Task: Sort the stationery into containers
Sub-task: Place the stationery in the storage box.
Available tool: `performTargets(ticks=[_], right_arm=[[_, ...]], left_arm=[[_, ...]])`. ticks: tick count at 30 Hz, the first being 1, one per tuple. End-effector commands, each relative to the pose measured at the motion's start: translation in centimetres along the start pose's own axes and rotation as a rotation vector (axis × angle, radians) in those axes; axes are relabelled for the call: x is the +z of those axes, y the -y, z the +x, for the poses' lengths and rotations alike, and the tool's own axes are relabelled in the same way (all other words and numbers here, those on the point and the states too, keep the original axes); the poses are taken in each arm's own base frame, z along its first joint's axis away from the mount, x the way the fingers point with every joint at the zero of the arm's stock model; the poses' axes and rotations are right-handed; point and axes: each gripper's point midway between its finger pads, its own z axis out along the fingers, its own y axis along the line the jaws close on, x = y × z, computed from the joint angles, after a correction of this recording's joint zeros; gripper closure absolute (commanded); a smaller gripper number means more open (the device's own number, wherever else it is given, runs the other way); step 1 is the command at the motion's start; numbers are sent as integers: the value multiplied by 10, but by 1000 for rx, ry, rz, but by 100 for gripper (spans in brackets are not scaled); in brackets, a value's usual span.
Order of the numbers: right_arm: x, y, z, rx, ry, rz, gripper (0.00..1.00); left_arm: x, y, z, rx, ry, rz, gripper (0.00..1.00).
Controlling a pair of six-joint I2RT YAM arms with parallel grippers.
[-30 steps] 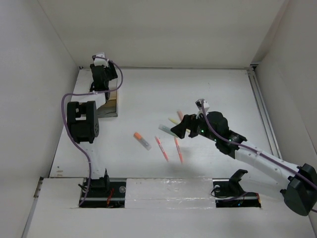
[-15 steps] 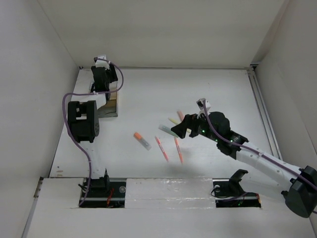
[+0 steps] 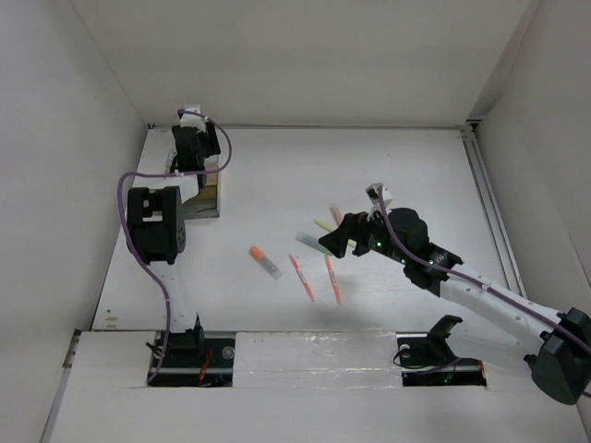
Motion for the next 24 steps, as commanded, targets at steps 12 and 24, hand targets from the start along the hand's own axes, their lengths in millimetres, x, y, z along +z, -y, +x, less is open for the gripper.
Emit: performTargets(ticks=[12, 24], right_arm=[[-1, -18, -24, -35, 73, -57, 1], [-1, -17, -19, -43, 61, -60, 1]], left_arm=[[-3, 1, -17, -13, 64, -36, 100], [-2, 4, -12, 7, 56, -39, 100]])
